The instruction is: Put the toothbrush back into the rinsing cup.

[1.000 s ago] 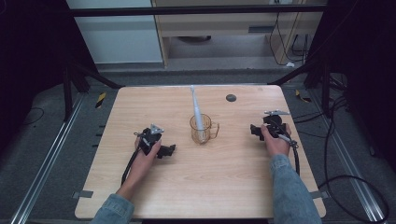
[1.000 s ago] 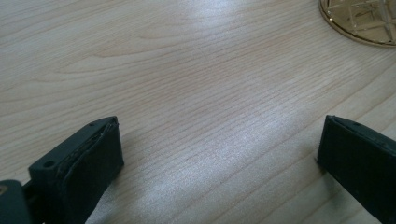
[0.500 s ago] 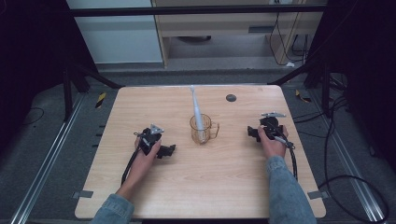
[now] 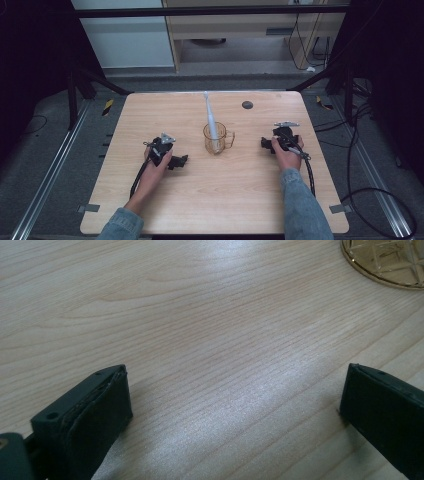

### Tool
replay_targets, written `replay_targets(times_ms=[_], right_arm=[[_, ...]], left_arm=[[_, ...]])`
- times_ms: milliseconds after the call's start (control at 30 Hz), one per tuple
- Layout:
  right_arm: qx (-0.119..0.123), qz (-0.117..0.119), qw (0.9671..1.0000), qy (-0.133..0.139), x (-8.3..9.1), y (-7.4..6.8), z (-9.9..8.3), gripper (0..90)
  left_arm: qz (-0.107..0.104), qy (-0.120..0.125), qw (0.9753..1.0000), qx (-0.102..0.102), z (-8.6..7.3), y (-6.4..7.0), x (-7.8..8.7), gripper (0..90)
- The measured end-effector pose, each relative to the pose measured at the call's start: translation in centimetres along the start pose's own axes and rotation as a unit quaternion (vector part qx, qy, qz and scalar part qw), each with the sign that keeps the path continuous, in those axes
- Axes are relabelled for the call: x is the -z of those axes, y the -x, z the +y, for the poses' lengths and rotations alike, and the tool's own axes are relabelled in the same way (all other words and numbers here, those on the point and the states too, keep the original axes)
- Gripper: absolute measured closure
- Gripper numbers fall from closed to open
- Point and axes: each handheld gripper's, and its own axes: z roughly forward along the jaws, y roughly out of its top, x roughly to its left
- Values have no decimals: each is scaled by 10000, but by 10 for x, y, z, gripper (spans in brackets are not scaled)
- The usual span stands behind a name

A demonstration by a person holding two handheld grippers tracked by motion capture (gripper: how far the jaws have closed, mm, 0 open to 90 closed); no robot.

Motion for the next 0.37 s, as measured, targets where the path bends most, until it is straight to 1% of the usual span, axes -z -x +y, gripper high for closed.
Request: replay_targets(times_ms=[133, 233, 267, 367], right_arm=[[-3, 26, 10000, -17, 0, -1, 0, 70], [53, 58, 10000, -37, 0, -1, -1, 55], [32, 74, 10000, -39, 0, -1, -1, 53], [-34, 6, 10000, -70, 0, -1, -1, 20]], left_arm=[[0, 0, 10000, 0, 0, 0, 0, 0], [0, -1, 10000, 0, 0, 0, 0, 0], [0, -2, 10000, -2, 0, 0, 0, 0], [-1, -2, 10000, 0, 0, 0, 0, 0]])
